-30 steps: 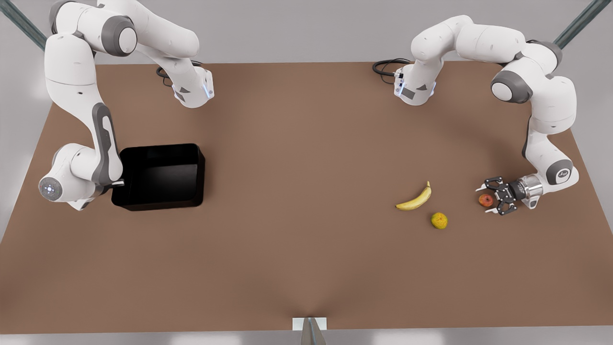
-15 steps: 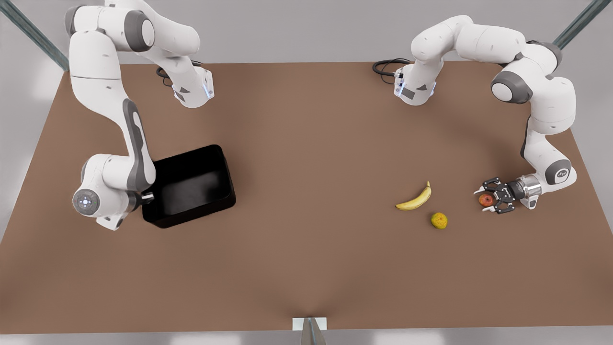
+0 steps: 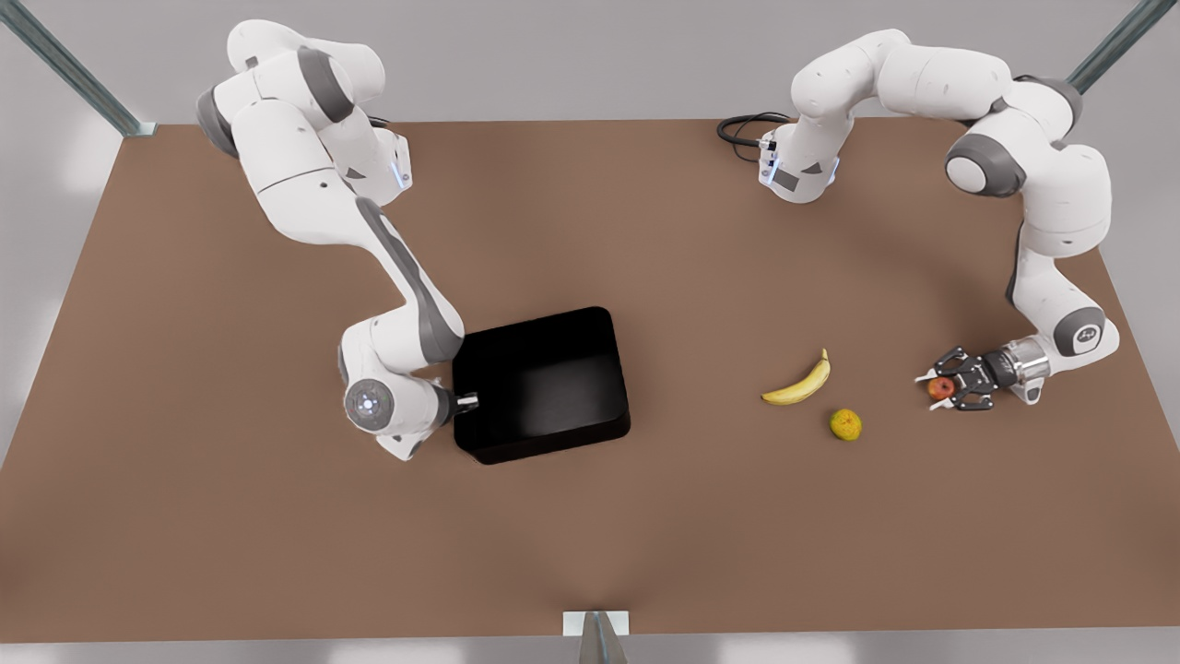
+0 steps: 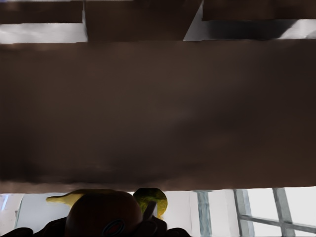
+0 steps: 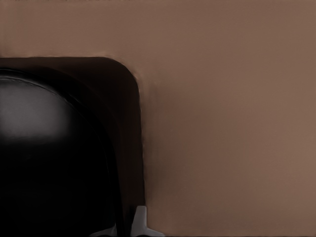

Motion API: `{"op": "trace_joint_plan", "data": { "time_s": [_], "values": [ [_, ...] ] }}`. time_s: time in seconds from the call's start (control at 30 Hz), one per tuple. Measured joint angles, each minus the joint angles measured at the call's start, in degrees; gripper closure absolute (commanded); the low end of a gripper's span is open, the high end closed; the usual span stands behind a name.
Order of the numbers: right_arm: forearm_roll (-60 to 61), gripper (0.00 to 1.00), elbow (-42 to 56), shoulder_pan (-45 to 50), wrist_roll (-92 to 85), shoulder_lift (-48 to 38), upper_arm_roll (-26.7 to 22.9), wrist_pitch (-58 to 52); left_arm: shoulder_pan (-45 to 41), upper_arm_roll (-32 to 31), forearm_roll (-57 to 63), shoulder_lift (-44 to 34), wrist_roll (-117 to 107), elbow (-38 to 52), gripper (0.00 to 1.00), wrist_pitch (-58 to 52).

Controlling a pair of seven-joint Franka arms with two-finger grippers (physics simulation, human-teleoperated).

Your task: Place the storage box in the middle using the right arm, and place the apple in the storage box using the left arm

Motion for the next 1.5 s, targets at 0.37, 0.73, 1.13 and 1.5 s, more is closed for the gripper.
{"op": "trace_joint_plan", "data": {
  "time_s": [0.37, 0.73, 1.13, 1.5],
  "values": [
    [1.0, 0.0, 3.4, 3.4, 0.8, 4.2, 0.3, 3.2, -13.6, -4.2, -29.7, -15.1, -12.3, -6.8, 0.79, 2.7],
    [5.4, 0.0, 16.7, -2.2, 0.3, 1.0, -1.7, -13.8, -25.8, -17.3, -28.0, -14.8, -29.0, -0.1, 0.79, 9.0],
    [-6.4, 0.0, -6.0, -10.3, -14.3, -33.0, -19.6, -31.5, -58.0, -17.4, -3.5, -13.1, -54.8, 9.2, 0.79, 24.3],
    [-7.8, 0.0, -2.8, -10.3, -14.7, -31.9, -19.4, -31.5, -62.8, -17.1, 3.0, -12.0, -56.6, 9.2, 0.0, 28.9]
  ]
}}
